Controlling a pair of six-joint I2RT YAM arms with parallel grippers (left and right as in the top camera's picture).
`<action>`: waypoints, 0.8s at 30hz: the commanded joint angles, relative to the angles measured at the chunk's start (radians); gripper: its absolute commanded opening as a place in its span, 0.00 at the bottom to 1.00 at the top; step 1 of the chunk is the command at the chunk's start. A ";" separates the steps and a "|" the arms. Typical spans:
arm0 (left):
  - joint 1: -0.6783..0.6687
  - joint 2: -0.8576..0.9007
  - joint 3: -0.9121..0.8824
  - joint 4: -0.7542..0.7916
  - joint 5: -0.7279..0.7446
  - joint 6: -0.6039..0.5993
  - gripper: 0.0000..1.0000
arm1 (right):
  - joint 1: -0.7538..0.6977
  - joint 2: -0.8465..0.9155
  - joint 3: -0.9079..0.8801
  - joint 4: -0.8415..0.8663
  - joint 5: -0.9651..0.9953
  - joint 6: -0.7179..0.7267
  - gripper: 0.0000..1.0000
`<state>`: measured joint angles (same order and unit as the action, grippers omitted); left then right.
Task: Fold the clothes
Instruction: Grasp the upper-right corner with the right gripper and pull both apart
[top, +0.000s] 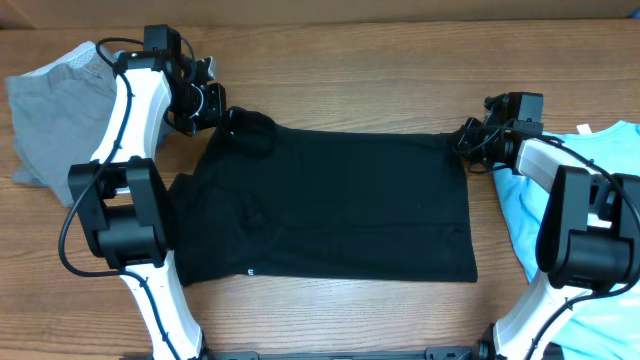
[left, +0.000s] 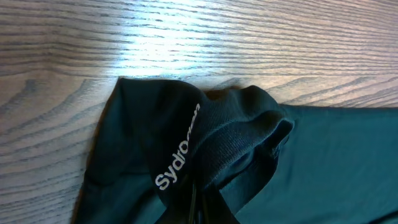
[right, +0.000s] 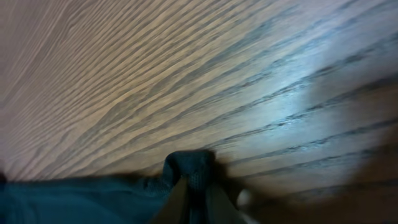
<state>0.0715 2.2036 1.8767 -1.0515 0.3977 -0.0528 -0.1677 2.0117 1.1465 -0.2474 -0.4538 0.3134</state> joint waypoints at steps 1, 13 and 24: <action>-0.004 -0.034 0.028 -0.009 0.023 -0.003 0.04 | -0.015 -0.069 0.040 0.007 -0.045 -0.004 0.06; -0.002 -0.078 0.104 -0.199 0.000 0.018 0.04 | -0.019 -0.229 0.040 -0.122 -0.035 -0.002 0.04; 0.002 -0.078 0.103 -0.426 -0.103 0.077 0.04 | -0.019 -0.297 0.040 -0.310 0.137 0.002 0.04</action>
<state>0.0719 2.1555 1.9610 -1.4487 0.3172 -0.0284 -0.1772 1.7580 1.1587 -0.5316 -0.3946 0.3141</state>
